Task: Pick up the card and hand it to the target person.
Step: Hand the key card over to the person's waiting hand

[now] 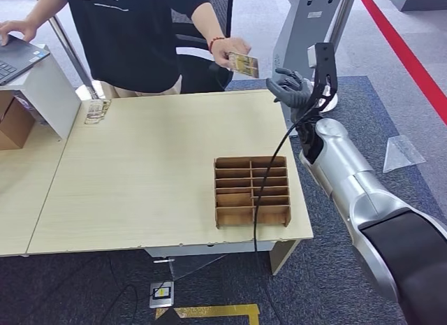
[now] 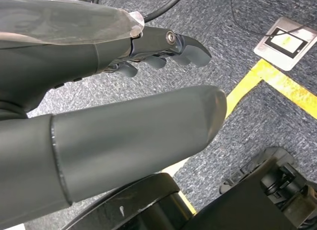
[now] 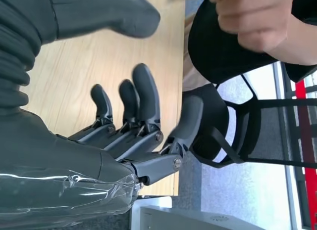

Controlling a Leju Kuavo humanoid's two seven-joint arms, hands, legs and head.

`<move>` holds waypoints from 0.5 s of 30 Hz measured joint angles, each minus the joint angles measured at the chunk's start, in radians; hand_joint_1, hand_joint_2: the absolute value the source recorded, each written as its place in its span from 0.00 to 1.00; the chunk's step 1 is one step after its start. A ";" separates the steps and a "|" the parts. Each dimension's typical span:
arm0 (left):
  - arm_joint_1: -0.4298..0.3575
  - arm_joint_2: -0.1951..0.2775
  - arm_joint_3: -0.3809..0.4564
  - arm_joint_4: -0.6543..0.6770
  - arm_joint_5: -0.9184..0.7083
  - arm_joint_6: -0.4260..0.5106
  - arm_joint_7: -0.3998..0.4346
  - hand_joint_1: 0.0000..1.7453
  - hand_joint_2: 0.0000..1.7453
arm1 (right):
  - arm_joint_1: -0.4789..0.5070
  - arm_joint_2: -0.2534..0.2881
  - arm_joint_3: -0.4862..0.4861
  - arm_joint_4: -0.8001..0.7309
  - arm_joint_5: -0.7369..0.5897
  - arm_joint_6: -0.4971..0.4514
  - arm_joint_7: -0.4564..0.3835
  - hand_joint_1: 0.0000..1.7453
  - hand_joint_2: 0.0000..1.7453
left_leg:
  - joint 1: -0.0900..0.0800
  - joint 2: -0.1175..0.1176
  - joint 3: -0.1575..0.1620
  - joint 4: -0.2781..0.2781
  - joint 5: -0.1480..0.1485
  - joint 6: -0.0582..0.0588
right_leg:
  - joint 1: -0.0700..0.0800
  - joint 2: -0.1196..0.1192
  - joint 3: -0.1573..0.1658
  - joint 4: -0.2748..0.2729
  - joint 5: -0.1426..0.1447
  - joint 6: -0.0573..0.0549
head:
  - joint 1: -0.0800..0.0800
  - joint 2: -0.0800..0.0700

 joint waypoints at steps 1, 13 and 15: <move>0.000 0.000 0.000 0.000 0.000 0.000 0.000 0.00 0.00 | 0.000 0.000 0.001 0.000 0.000 0.001 -0.002 0.00 1.00 | 0.000 0.000 0.000 0.000 0.000 0.000 | 0.000 0.000 0.000 0.000 0.000 0.000 | 0.000 0.000; 0.001 0.003 0.000 0.000 0.019 0.010 -0.004 0.00 0.00 | 0.020 -0.021 0.013 -0.037 -0.002 0.028 -0.052 0.00 1.00 | 0.000 0.000 0.000 0.000 0.000 0.000 | 0.000 0.000 0.000 0.000 0.000 0.000 | 0.000 0.000; 0.004 0.005 0.000 0.000 0.023 0.013 -0.004 0.00 0.00 | 0.032 -0.031 0.017 -0.062 0.007 0.021 -0.052 0.00 1.00 | 0.000 0.000 0.000 0.000 0.000 0.000 | 0.000 0.000 0.000 0.000 0.000 0.000 | 0.000 0.000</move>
